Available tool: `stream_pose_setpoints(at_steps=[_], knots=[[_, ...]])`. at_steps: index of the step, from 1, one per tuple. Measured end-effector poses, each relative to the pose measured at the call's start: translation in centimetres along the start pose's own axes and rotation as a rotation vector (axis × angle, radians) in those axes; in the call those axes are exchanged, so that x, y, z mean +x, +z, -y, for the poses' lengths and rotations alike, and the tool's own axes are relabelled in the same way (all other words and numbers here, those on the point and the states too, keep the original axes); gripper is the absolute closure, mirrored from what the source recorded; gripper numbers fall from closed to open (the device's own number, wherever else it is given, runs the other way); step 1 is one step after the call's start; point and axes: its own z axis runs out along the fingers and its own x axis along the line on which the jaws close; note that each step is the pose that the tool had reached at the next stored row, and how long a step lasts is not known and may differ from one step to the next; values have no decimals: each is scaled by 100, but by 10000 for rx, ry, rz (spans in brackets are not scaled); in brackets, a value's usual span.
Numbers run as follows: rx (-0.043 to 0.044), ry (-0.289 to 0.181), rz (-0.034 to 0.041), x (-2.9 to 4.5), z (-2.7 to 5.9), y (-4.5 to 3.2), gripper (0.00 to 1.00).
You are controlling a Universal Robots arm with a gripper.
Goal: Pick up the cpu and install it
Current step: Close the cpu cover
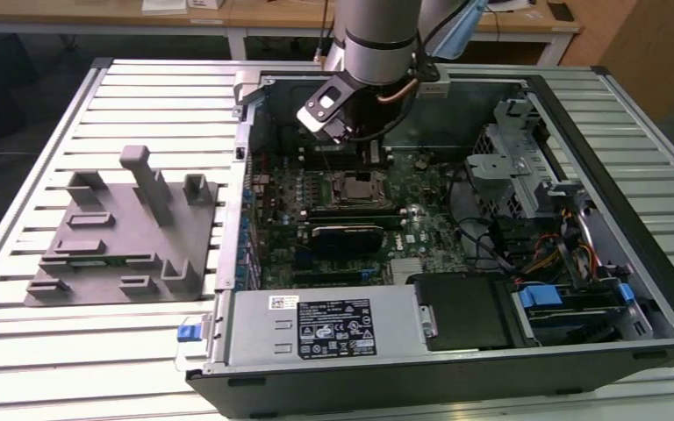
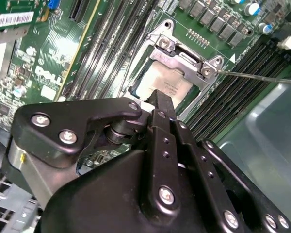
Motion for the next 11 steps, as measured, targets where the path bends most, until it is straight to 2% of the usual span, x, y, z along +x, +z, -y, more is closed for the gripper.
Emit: stream_pose_setpoints(at_steps=[11], knots=[[-41, -1911, -27, 0, 0, 0, 89]])
